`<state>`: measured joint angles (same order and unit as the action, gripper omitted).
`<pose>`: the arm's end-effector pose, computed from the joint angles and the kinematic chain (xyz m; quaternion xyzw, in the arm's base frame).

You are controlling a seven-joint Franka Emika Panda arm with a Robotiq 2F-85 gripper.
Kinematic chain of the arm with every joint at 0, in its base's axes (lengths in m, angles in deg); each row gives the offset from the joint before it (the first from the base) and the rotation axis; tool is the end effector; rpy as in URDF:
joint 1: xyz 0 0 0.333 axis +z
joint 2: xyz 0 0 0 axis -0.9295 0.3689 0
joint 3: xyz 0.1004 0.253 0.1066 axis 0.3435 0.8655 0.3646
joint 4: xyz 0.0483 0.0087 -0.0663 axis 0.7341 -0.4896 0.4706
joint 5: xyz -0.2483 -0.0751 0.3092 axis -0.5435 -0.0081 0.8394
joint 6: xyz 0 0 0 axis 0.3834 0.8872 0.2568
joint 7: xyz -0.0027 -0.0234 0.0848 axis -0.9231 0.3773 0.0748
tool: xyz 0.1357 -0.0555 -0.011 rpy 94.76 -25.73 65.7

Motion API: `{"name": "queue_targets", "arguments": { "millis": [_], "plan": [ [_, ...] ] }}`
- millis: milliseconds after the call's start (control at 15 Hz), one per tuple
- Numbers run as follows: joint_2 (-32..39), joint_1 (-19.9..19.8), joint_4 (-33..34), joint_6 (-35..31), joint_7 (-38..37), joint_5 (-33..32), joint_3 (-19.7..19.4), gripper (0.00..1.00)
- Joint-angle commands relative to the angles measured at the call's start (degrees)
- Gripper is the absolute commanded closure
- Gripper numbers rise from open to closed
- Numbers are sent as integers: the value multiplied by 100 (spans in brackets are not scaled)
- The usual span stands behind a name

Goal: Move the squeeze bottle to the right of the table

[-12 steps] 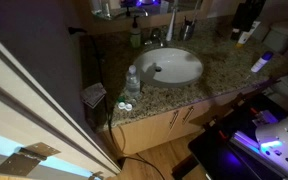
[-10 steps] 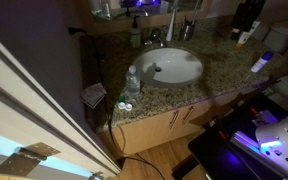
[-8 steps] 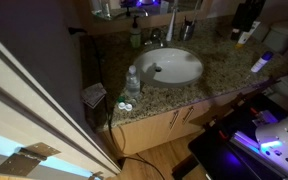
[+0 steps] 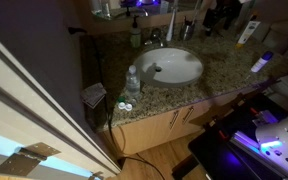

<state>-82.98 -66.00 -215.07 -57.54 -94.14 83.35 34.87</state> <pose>0.4725 0.0481 0.3773 0.9968 -0.0547 -0.0238 0.0532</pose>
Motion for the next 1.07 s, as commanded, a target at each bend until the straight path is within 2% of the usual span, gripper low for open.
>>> {"name": "queue_targets", "arguments": {
  "millis": [0, 67, 267, 333, 400, 667, 800, 867, 1000],
  "plan": [
    [1309, -245, 998, -609, -786, 124, -96, 0],
    [674, -135, 402, -479, -488, 17, -66, 0],
    [1300, -158, 907, -621, -726, 48, -174, 0],
    [710, -352, 837, -72, -620, -265, -373, 0],
    [792, -419, 982, 45, -625, -210, -462, 0],
    [1094, -820, 2196, 281, -780, 467, -1016, 0],
    [1279, -899, 2648, 597, -844, 664, -1126, 0],
    [951, -864, 2146, 261, -782, 479, -1078, 0],
    [1064, -909, 2439, 435, -787, 570, -1138, 0]
  ]
}}
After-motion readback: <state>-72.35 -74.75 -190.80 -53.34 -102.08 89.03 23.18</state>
